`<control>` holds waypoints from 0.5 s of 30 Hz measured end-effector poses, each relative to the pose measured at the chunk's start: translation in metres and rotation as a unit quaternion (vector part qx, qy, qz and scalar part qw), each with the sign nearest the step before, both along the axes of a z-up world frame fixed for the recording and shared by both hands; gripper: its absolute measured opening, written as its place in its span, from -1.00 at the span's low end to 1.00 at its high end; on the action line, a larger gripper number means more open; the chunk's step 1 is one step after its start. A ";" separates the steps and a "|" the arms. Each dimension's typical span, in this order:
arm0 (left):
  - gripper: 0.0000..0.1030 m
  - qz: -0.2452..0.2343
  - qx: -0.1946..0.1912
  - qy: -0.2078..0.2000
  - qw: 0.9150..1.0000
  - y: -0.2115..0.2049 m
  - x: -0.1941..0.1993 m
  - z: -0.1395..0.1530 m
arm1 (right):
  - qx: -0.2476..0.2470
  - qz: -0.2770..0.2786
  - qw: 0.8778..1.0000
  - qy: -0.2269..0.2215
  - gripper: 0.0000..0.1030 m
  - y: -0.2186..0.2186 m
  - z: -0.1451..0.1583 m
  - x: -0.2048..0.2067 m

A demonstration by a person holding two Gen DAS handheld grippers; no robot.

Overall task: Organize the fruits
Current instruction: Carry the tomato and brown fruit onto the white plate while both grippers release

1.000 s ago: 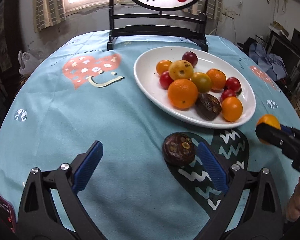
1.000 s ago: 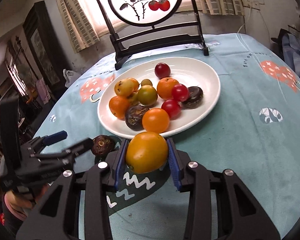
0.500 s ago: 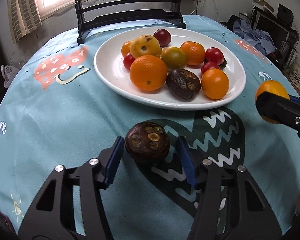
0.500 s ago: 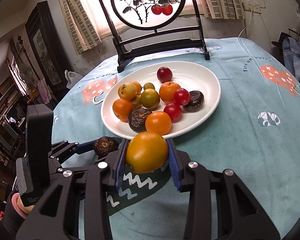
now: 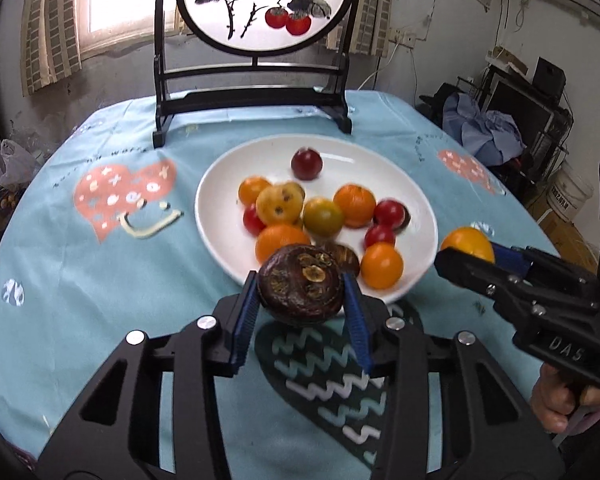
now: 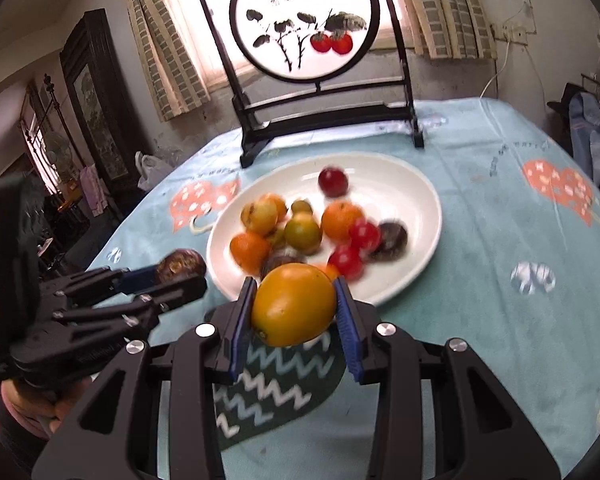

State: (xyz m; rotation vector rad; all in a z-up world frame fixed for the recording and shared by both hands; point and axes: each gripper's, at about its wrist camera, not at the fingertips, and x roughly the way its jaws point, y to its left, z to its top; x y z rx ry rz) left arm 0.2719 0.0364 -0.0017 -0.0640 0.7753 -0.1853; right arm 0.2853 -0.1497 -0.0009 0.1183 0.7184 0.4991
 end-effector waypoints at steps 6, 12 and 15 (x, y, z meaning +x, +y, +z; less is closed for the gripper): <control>-0.18 0.019 -0.003 0.008 1.000 -0.004 0.077 0.012 | -0.011 -0.020 1.000 -0.006 -0.24 0.005 0.003 0.059; -0.18 0.048 0.009 0.045 0.998 0.002 0.128 -0.010 | -0.018 -0.019 0.999 0.024 -0.24 0.014 -0.019 0.096; -0.18 0.054 0.022 0.052 0.997 0.003 0.135 -0.017 | -0.022 -0.016 0.999 0.030 -0.24 0.017 -0.026 0.103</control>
